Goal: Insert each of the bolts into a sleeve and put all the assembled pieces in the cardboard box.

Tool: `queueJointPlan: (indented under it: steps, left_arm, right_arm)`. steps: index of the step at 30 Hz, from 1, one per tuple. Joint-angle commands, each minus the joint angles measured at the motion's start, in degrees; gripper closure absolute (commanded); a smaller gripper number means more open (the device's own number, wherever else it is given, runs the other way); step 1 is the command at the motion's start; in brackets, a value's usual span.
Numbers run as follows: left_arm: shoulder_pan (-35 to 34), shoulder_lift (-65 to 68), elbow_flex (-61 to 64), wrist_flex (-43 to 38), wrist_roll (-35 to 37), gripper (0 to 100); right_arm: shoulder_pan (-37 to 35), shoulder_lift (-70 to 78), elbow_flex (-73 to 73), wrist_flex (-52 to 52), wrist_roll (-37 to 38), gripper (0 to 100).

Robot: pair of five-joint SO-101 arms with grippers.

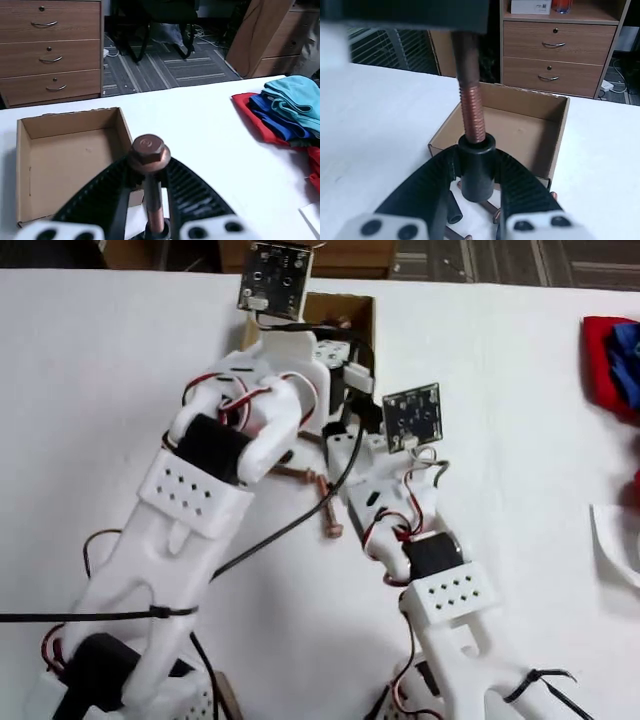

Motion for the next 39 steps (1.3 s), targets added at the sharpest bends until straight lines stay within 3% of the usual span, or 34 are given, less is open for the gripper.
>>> queueJointPlan:
  steps: [1,9,15,21,27,31,34,39]
  left_arm:
    - [-1.23,-0.44,1.54,0.18,-0.35,97]
    - [-0.62,-0.35,5.32,0.09,-0.26,97]
    - [-0.62,-0.62,5.76,0.53,-0.44,97]
    - [-0.62,-0.79,3.47,5.8,-3.08,78]
    - [-1.23,-0.88,-3.12,10.9,-3.69,79]
    - [-1.85,-0.88,-9.89,15.74,-8.79,79]
    - [-4.75,-0.88,-14.02,19.69,-13.19,79]
    - [-18.37,-0.44,-12.97,27.08,-20.04,79]
  right_arm:
    - [-0.22,-2.33,-3.16,0.13,-0.35,97.8]
    - [-0.22,-2.33,-3.16,0.13,-0.09,97.8]
    - [-0.22,-2.77,-3.16,0.04,4.4,97.8]
    - [-0.22,-2.42,-3.16,0.04,4.48,97.8]
    - [-0.22,-2.33,-3.16,0.04,4.48,97.8]
    - [-0.22,-2.33,-3.16,0.22,4.57,97.8]
    - [1.01,-2.24,-1.58,0.57,4.4,97.8]
    - [4.18,4.0,-1.41,2.24,4.31,97.8]
